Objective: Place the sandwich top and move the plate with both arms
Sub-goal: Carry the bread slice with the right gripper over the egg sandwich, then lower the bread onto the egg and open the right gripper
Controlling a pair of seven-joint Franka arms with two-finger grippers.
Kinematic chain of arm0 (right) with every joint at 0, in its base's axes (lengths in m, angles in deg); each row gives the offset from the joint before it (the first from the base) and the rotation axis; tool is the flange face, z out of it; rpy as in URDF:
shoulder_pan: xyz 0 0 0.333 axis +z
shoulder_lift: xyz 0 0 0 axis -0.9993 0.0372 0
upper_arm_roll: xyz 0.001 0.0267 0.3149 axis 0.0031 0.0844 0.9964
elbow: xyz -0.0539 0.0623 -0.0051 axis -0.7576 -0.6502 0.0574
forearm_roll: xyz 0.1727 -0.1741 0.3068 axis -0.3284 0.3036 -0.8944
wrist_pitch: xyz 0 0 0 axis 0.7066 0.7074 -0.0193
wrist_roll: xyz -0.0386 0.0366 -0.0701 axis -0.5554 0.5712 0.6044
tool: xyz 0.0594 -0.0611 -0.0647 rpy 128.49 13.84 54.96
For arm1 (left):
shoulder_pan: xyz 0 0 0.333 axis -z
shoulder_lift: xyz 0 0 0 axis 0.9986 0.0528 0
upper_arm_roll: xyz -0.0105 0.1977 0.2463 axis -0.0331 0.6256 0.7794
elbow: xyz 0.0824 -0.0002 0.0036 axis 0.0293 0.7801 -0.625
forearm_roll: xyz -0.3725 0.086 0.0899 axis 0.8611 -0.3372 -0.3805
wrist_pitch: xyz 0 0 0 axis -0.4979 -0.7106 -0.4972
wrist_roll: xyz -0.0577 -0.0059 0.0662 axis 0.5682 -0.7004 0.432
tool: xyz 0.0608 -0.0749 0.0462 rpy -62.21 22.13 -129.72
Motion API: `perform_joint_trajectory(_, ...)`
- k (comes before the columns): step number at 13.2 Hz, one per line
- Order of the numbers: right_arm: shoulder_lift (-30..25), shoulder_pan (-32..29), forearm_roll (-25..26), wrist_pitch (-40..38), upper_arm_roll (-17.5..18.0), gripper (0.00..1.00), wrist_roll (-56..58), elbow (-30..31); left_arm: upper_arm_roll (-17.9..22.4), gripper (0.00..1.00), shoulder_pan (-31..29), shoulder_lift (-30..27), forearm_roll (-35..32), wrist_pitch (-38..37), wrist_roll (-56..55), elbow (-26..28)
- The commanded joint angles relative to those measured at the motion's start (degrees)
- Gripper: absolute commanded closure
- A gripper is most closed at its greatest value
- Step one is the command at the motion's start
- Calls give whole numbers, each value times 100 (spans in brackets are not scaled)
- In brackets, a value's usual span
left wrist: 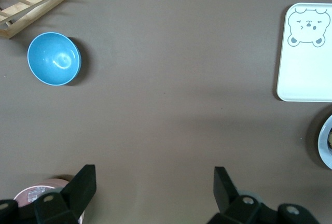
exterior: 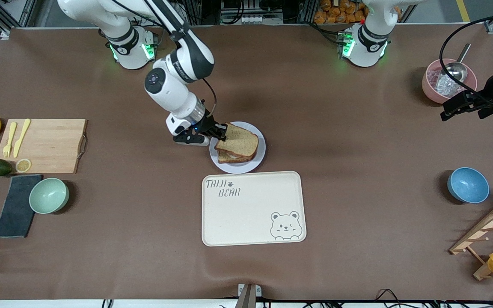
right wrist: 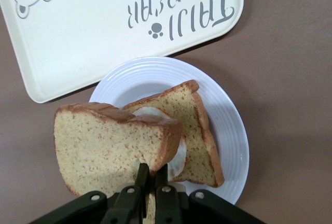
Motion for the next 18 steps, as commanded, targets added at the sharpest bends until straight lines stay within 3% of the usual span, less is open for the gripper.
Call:
perform_joint_trajectory(1,197,77,-99,84,-77,100,-7,-135,-19,0,-118,-21,68,9,75,-11)
perform_joint_trajectory(12,206,59,-99,154,-77,100,11,76,-19,0,-162,23,77,9,120,103)
perform_joint_trajectory(13,206,59,-99,154,-77,96,-15,85,-19,0,-180,23,77,9,146,94)
perform_joint_trajectory(14,206,59,-99,146,-77,76,-50,85,-19,0,-163,41,77,9,137,103)
perform_joint_trajectory(15,206,59,-99,146,-77,74,-59,85,-19,0,-163,41,77,9,137,103)
perform_joint_trajectory(17,206,68,-99,146,-77,56,-120,85,-19,0,-163,50,77,17,129,86)
perform_joint_trajectory(18,206,77,-99,146,-77,42,-234,85,-19,0,-163,67,77,26,129,77)
